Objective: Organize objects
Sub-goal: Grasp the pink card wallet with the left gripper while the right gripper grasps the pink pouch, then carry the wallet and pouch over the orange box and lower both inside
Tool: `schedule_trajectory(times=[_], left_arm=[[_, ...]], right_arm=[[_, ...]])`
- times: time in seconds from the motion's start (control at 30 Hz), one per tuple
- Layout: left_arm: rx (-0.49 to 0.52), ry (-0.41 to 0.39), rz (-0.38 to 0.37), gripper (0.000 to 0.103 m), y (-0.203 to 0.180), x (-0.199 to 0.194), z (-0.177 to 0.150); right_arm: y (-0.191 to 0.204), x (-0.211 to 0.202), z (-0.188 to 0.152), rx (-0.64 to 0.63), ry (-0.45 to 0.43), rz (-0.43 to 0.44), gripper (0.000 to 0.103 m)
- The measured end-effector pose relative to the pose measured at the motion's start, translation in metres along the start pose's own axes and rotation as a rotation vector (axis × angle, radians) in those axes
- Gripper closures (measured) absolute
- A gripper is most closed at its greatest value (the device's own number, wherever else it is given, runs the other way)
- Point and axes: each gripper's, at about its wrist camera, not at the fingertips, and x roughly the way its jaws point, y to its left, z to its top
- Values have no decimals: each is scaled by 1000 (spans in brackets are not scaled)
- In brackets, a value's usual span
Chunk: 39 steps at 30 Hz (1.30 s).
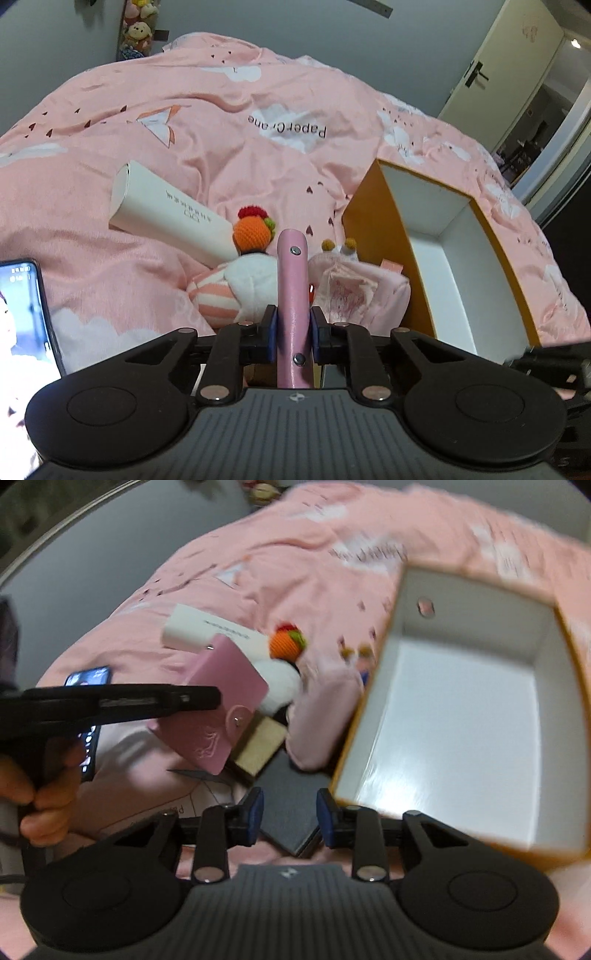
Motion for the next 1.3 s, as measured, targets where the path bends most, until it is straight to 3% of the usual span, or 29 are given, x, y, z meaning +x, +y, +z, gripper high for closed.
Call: schedule_trajectory(times=[0.2, 0.33, 0.63, 0.7, 0.9, 1.1, 1.3], left_arm=[[-5, -18, -11, 84, -3, 3, 7], [-12, -29, 1, 84, -3, 6, 9], [-12, -11, -13, 84, -2, 16, 7], [-16, -10, -15, 84, -1, 17, 6], [-35, -26, -18, 84, 1, 13, 6], [-32, -68, -34, 84, -9, -4, 14], [50, -165, -95, 84, -46, -33, 36]], right_arm=[[10, 13, 60, -206, 22, -58, 60], [11, 47, 93, -330, 111, -101, 58], [15, 109, 105, -501, 280, -142, 59], [15, 108, 101, -517, 280, -145, 67], [21, 82, 84, -552, 215, -158, 79], [27, 17, 76, -558, 37, -210, 80], [5, -45, 72, -452, -113, -298, 80]])
